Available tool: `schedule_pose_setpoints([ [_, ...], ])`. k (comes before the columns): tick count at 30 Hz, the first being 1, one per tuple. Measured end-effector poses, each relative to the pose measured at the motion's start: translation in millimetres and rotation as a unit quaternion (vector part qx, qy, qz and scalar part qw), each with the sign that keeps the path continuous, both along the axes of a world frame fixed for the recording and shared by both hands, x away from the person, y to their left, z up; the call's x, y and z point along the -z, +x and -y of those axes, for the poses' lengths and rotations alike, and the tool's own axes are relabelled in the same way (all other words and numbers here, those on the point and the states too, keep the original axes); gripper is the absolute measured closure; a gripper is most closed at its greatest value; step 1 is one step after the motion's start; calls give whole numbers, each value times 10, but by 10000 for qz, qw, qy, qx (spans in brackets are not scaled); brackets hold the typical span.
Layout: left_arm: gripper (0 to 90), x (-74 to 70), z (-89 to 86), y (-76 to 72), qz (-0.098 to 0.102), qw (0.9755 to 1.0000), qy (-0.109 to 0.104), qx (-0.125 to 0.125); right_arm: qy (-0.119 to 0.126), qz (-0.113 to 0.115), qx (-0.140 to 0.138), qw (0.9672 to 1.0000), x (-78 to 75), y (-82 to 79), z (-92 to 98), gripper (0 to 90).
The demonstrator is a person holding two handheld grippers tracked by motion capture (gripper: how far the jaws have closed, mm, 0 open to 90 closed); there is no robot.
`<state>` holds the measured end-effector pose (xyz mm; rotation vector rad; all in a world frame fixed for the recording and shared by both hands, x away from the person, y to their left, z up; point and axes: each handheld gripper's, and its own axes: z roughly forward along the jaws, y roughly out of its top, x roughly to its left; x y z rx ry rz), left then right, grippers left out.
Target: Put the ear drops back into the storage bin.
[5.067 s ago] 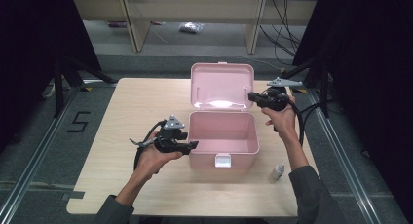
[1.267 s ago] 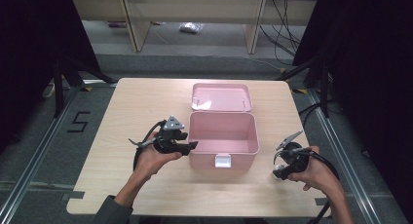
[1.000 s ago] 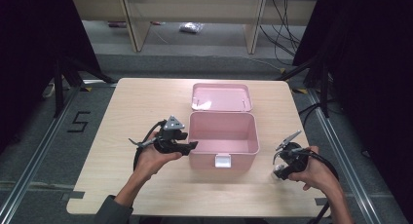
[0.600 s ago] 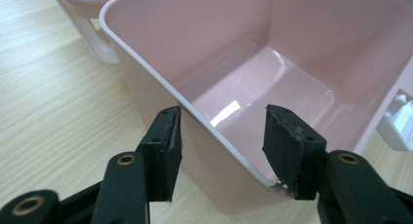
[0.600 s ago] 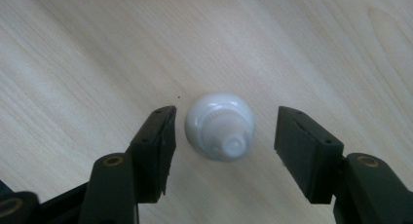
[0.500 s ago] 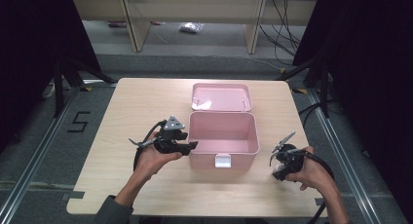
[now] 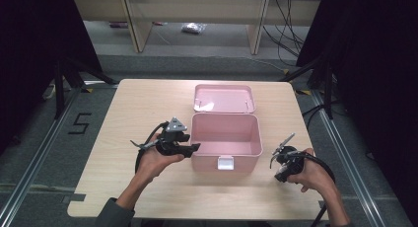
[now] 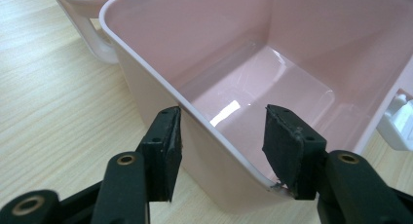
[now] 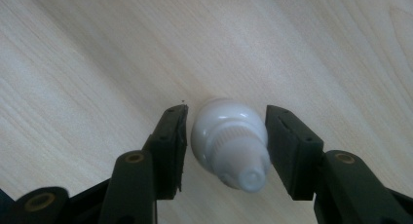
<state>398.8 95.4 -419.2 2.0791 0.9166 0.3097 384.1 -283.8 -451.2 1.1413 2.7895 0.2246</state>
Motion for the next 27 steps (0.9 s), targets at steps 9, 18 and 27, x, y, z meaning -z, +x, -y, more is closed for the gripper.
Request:
schedule_pose_setpoints([
  [9,481,0,0,0,1,10000,6,5,-20,-10,-97,10000,0,13,-21,598],
  [18,481,0,0,-2,-21,10000,-10,-6,-101,-112,-193,9997,-11,3,-47,604],
  [27,480,-2,5,-7,-78,9999,-67,-6,-76,-128,-287,9995,-79,20,-58,604],
])
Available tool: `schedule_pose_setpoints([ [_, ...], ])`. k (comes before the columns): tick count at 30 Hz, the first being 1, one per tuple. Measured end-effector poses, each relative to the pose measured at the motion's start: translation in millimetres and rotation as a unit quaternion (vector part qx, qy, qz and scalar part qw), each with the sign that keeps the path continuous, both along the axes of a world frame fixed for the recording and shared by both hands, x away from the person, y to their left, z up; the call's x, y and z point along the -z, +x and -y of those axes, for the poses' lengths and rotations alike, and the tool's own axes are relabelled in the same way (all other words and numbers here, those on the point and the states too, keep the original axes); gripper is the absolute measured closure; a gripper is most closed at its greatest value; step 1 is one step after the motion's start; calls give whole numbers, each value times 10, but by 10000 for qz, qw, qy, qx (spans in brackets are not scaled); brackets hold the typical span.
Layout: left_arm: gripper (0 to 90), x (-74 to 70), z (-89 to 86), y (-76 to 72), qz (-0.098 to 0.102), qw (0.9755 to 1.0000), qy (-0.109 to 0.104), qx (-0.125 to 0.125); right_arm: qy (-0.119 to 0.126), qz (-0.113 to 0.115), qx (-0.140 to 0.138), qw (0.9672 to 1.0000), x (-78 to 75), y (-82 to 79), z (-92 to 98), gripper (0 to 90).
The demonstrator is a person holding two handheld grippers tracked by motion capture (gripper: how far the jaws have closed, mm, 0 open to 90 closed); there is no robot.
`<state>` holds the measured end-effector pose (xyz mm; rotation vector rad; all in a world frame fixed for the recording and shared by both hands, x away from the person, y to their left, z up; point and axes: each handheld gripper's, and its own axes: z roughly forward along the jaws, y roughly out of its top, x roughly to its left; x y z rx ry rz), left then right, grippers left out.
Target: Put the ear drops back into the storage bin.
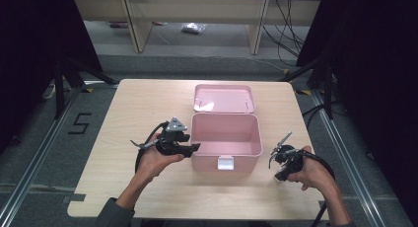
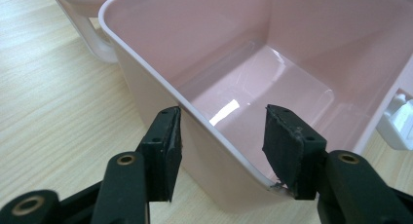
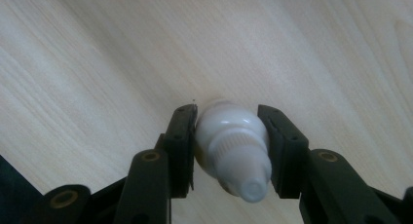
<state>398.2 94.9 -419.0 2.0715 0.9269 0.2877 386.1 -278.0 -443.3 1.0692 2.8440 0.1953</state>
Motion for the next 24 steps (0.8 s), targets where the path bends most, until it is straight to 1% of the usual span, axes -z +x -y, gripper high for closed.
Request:
schedule_pose_setpoints([
  [1,480,0,0,0,-4,10000,-2,-1,44,21,-34,10000,-11,6,4,604],
  [2,480,0,1,-1,-7,10000,-6,-7,31,6,30,10000,-30,2,-4,604],
  [4,480,-1,-3,0,15,10000,27,13,92,7,2,10000,-77,14,0,604],
  [6,481,-1,-1,0,14,10000,16,11,53,77,-38,9999,-131,33,10,604],
  [7,481,-1,-3,0,12,10000,24,10,91,57,-21,9999,-160,34,4,604],
  [9,481,-1,-1,0,23,10000,22,13,87,129,-12,9999,-225,58,13,604],
  [11,481,-1,-1,1,26,10000,20,15,77,191,-76,9998,-298,80,13,604],
  [12,482,-2,-1,1,25,10000,22,16,106,175,-22,9998,-330,79,0,604],
  [13,481,-2,0,1,26,10000,22,14,101,223,-93,9997,-368,97,3,605],
  [14,481,-2,1,1,23,10000,22,12,127,238,-92,9996,-412,108,-4,605],
  [15,482,-2,1,1,26,10000,25,13,177,227,-171,9994,-435,121,-5,605],
  [16,481,-2,1,1,27,10000,26,13,178,230,-73,9995,-477,123,-13,605],
  [18,481,-2,1,0,22,10000,23,9,227,233,-65,9995,-548,138,-18,604],
  [19,481,-3,1,1,24,10000,27,9,232,246,-97,9994,-583,147,-20,605],
  [20,482,-3,3,0,24,10000,30,7,249,263,-214,9991,-617,159,-21,605],
  [21,482,-4,3,0,22,10000,30,6,298,232,-155,9992,-658,152,-29,605],
  [22,482,-4,3,0,19,10000,33,5,389,220,-195,9988,-697,157,-33,605],
  [23,482,-4,2,5,47,10000,43,28,396,245,-220,9987,-743,162,-38,605],
  [24,482,-4,4,5,49,10000,40,20,413,223,-217,9987,-784,160,-53,605],
])
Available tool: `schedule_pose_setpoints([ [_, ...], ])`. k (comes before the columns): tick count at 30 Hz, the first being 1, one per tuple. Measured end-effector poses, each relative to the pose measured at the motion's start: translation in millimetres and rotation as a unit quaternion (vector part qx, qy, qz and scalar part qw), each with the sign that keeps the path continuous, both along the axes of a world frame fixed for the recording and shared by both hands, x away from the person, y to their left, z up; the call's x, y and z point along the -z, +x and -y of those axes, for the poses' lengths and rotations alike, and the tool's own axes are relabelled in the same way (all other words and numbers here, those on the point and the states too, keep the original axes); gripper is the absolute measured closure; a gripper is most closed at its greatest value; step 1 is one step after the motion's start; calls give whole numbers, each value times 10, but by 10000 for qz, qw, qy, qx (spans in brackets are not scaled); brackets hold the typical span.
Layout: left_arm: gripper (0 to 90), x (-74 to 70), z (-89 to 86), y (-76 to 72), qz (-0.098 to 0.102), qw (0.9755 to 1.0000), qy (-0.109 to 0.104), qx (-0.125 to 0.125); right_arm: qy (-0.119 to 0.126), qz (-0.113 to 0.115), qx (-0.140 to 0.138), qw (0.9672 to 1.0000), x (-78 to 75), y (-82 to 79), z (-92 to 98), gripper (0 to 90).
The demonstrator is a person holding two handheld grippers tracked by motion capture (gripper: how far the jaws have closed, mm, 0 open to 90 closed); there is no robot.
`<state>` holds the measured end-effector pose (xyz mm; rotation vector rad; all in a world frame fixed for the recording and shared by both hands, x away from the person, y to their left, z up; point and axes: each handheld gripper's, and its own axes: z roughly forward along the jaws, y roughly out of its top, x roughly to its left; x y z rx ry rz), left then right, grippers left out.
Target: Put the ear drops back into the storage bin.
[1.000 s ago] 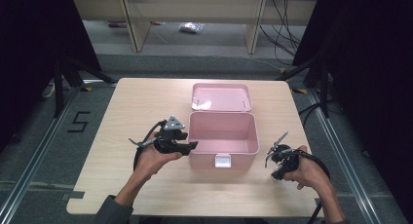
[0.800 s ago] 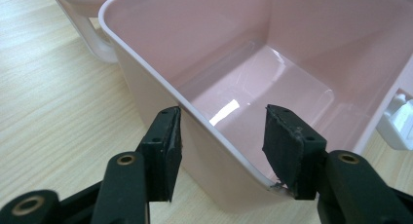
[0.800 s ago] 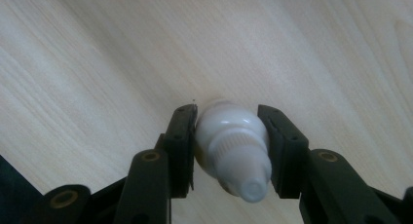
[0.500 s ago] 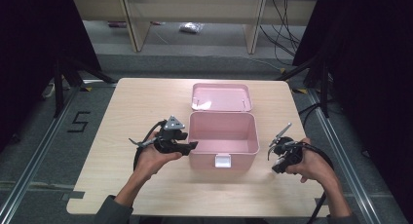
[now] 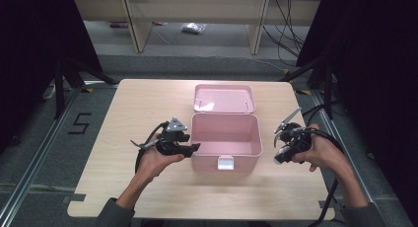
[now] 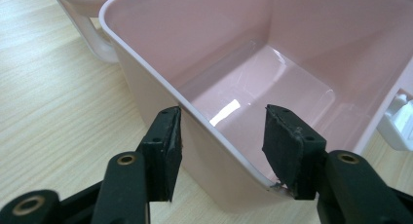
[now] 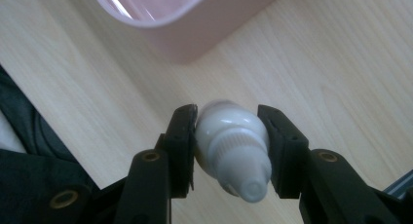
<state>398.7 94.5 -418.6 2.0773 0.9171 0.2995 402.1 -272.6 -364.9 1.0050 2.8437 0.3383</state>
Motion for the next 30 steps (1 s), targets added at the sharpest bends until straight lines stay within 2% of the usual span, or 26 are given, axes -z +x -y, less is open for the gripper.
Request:
schedule_pose_setpoints([
  [5,483,1,5,-7,-30,10000,-8,-38,39,62,-168,9998,-197,5,-79,605],
  [7,483,-1,3,-5,21,10000,28,-29,98,36,-278,9996,-258,5,-116,605],
  [8,483,0,4,-7,-26,10000,0,-34,73,55,-256,9996,-289,5,-129,605],
  [9,483,-2,2,-5,15,10000,48,-32,88,13,-222,9997,-311,-1,-146,605],
  [11,483,-3,0,-6,26,9999,86,-58,98,67,-294,9995,-365,6,-165,605],
  [15,483,-1,6,-8,-12,10000,9,-19,202,43,-301,9993,-469,4,-196,605],
  [20,483,-2,6,-6,22,10000,36,-12,199,119,-347,9991,-617,6,-263,605],
  [22,483,-2,9,-9,35,10000,43,-24,174,118,-320,9993,-662,0,-317,605],
  [24,482,-1,9,-9,33,10000,41,-23,249,88,-372,9990,-689,3,-383,605],
  [28,482,2,7,-11,-3,10000,2,-27,243,142,-565,9980,-707,31,-511,605],
  [30,482,2,8,-14,-27,10000,-16,-38,250,107,-565,9980,-705,36,-576,605],
])
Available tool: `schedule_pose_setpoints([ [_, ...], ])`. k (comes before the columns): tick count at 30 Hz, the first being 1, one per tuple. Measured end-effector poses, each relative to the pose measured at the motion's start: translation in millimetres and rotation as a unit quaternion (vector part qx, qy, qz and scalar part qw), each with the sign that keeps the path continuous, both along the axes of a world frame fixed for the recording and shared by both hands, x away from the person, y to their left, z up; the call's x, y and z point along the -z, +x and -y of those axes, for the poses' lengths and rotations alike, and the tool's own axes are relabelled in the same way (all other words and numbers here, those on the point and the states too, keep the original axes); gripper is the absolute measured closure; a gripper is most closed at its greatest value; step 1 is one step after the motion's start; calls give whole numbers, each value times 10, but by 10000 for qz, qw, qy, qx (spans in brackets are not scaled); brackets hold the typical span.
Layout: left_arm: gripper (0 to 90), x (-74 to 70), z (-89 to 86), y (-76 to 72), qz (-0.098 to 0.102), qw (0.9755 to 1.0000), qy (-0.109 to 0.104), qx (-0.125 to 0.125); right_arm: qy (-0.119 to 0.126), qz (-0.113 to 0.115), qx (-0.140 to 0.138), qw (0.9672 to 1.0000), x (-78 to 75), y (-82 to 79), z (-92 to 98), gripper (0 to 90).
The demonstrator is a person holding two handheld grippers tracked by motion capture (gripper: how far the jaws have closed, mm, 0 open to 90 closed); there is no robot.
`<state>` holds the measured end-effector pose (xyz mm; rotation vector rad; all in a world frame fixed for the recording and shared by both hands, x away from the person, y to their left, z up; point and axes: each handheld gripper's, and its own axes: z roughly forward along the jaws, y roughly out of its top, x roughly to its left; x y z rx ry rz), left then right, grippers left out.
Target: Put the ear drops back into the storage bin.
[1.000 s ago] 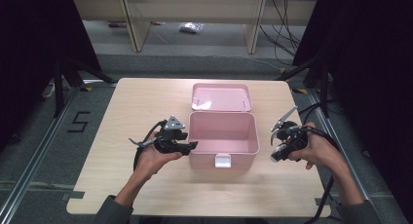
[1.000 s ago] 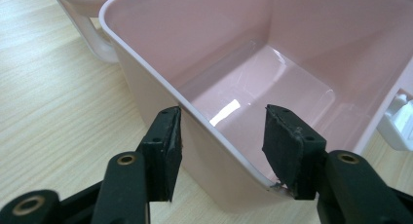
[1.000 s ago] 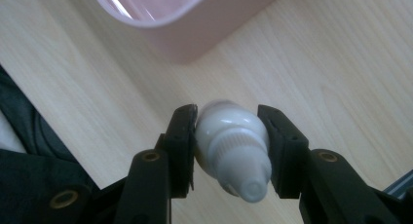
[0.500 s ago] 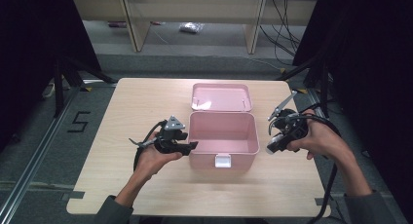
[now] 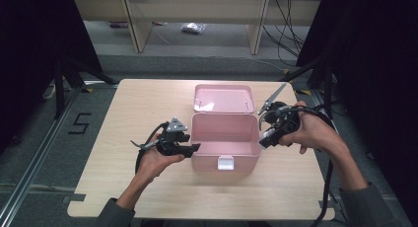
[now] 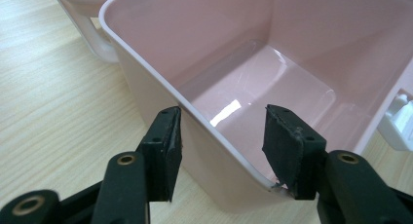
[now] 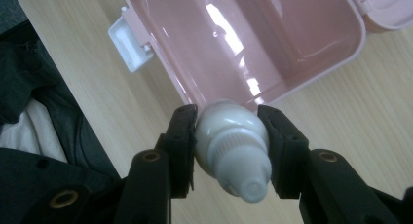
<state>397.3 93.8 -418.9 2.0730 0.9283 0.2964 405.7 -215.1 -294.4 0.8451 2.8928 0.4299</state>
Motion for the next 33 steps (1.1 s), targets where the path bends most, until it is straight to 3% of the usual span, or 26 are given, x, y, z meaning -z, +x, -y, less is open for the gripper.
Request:
schedule_pose_setpoints([
  [6,481,0,1,-1,1,10000,-14,3,-42,-17,-158,9999,49,72,-147,605],
  [13,481,1,1,-1,5,10000,-19,4,-130,-163,-49,9998,128,157,-300,605],
  [15,482,1,0,-1,12,10000,-18,11,-107,-123,-141,9998,154,194,-333,605],
  [33,481,2,-10,5,29,10000,41,-4,-317,-321,-202,9988,436,373,-543,605],
])
